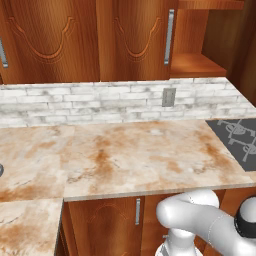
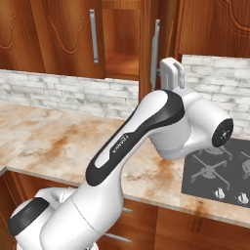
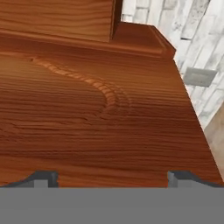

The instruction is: Pick the avocado and bread from the counter and place them on the plate. Then pick the jam from the cabinet and place it next to the plate. Lastly close the cabinet door.

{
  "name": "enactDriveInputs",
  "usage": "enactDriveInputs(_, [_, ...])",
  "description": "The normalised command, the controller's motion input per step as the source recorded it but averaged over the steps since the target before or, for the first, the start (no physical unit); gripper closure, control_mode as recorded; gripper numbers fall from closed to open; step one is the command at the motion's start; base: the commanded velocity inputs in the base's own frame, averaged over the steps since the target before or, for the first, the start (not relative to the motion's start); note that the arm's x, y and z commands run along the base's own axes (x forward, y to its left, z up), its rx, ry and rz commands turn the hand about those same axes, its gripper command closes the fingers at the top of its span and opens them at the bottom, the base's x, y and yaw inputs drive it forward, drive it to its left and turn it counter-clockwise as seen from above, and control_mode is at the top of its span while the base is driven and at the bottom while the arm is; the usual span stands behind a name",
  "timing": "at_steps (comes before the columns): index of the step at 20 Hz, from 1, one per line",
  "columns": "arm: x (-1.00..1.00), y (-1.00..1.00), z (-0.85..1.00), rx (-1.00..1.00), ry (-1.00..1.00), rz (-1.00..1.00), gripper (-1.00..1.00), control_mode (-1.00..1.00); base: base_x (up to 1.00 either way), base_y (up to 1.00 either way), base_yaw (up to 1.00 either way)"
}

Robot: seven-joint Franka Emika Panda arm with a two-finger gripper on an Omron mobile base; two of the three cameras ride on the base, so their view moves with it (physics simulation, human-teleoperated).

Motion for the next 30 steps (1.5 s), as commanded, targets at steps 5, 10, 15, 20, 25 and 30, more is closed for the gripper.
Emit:
enactDriveInputs(5, [0.02,0.3,0.0,-0.01,-0.03,0.0,-1.0,-1.0,0.0,0.0,0.0])
enactDriveInputs(10, [0.0,0.8,0.0,-0.09,-0.1,0.0,-1.0,-1.0,0.0,0.0,0.0])
enactDriveInputs(15, [0.0,0.82,0.0,-0.13,-0.1,0.0,-1.0,-1.0,0.0,0.0,0.0])
enactDriveInputs(20, [0.0,0.79,0.0,-0.16,-0.1,-0.02,-1.0,-1.0,0.0,0.0,0.0])
enactDriveInputs(25, [0.08,0.64,-0.01,-0.16,-0.05,-0.08,-1.0,-1.0,0.0,0.0,0.0])
enactDriveInputs(30, [0.25,0.54,-0.16,-0.18,-0.01,-0.11,-1.0,-1.0,0.0,0.0,0.0])
